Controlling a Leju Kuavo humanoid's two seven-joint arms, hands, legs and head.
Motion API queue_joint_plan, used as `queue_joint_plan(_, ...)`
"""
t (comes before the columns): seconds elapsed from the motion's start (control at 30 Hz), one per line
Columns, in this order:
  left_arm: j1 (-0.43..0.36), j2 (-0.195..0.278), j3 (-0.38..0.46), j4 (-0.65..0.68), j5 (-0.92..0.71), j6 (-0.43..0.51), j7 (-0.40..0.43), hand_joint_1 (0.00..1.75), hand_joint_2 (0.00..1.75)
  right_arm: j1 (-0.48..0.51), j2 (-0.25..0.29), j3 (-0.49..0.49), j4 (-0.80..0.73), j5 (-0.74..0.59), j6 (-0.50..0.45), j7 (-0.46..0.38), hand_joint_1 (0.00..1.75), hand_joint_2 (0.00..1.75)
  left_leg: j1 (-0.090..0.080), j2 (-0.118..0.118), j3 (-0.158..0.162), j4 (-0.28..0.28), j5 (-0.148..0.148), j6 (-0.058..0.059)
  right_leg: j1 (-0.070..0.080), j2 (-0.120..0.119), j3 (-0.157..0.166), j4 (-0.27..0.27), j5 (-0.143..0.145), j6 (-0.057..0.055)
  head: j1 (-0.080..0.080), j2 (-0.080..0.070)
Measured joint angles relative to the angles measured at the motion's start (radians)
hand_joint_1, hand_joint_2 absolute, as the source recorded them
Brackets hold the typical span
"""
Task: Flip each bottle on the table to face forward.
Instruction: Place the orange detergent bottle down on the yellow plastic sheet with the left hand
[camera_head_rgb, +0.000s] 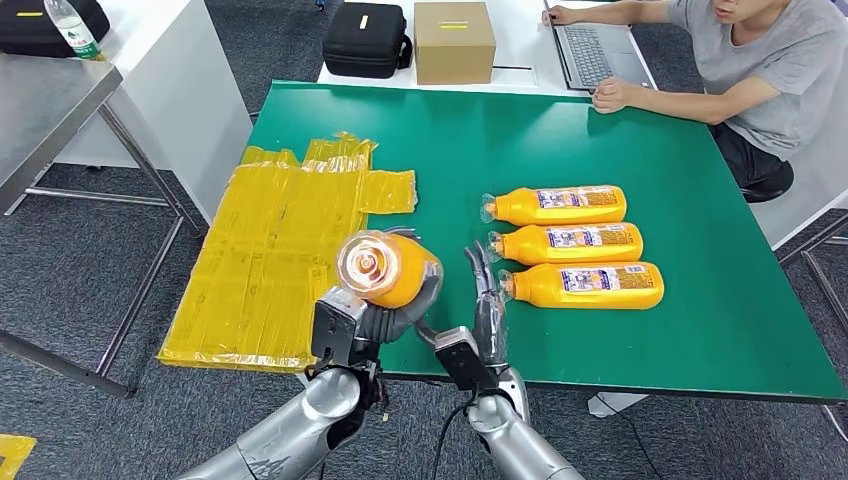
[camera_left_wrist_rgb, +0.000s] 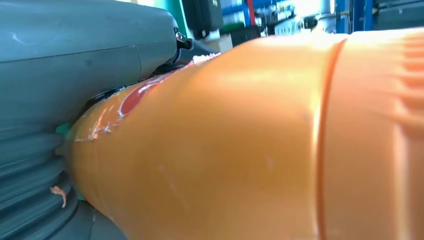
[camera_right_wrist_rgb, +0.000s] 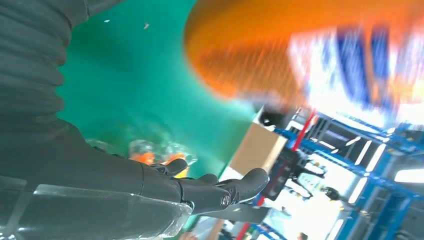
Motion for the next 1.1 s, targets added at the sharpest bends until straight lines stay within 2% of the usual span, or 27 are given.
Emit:
queue_joint_plan(0.2,0.027,0.022,0.081,0.035,-0.209,0.001,0.007,1.75,1.75,0.007,-0.003,-0.035,0.027,-0.045,0.0,0.0,0.0,1.75,0.0,0.0,0.0,0.0,0.0,0.0,0.0,0.0,0.0,0.0,0.0,0.0,0.0,0.0)
queue_joint_plan(0.33,0.055,0.029,0.182,0.053,-0.416,0.001,0.027,1.75,1.75,0.013,-0.003,-0.078,0.043,-0.083,0.0,0.0,0.0,1.75,0.0,0.0,0.0,0.0,0.0,0.0,0.0,0.0,0.0,0.0,0.0,0.0,0.0,0.0)
queue_joint_plan(0.53,0.082,0.031,0.318,0.07,-0.546,0.001,0.047,1.75,1.75,0.015,0.0,-0.109,0.06,-0.121,0.0,0.0,0.0,1.75,0.0,0.0,0.0,0.0,0.0,0.0,0.0,0.0,0.0,0.0,0.0,0.0,0.0,0.0)
queue_joint_plan(0.77,0.091,0.031,0.443,0.083,-0.863,0.001,0.144,1.75,1.75,0.018,0.0,-0.125,0.067,-0.147,0.0,0.0,0.0,1.75,0.0,0.0,0.0,0.0,0.0,0.0,0.0,0.0,0.0,0.0,0.0,0.0,0.0,0.0)
queue_joint_plan(0.87,0.083,0.032,0.494,0.1,-1.09,0.001,0.273,1.75,1.75,0.019,0.0,-0.132,0.07,-0.153,0.0,0.0,0.0,1.75,0.0,0.0,0.0,0.0,0.0,0.0,0.0,0.0,0.0,0.0,0.0,0.0,0.0,0.0)
queue_joint_plan(0.97,0.032,0.047,0.517,0.181,-1.372,-0.006,0.511,1.75,1.75,0.019,0.002,-0.135,0.073,-0.166,0.0,0.0,0.0,1.75,0.0,0.0,0.0,0.0,0.001,-0.001,0.0,0.0,-0.001,0.0,0.001,-0.001,0.0,0.0)
queue_joint_plan(1.03,-0.015,0.065,0.507,0.258,-1.471,-0.027,0.648,1.75,1.75,0.02,0.002,-0.139,0.073,-0.165,0.0,0.0,0.0,1.75,0.0,0.0,0.0,0.0,0.001,-0.002,0.0,0.001,-0.001,0.001,0.001,-0.002,0.0,0.0)
queue_joint_plan(1.1,-0.059,0.08,0.489,0.334,-1.527,-0.066,0.727,1.75,1.75,0.022,0.003,-0.149,0.073,-0.16,0.0,0.0,0.0,1.75,0.001,0.0,0.0,0.0,0.002,-0.002,0.0,0.001,-0.002,0.001,0.002,-0.003,0.0,0.0)
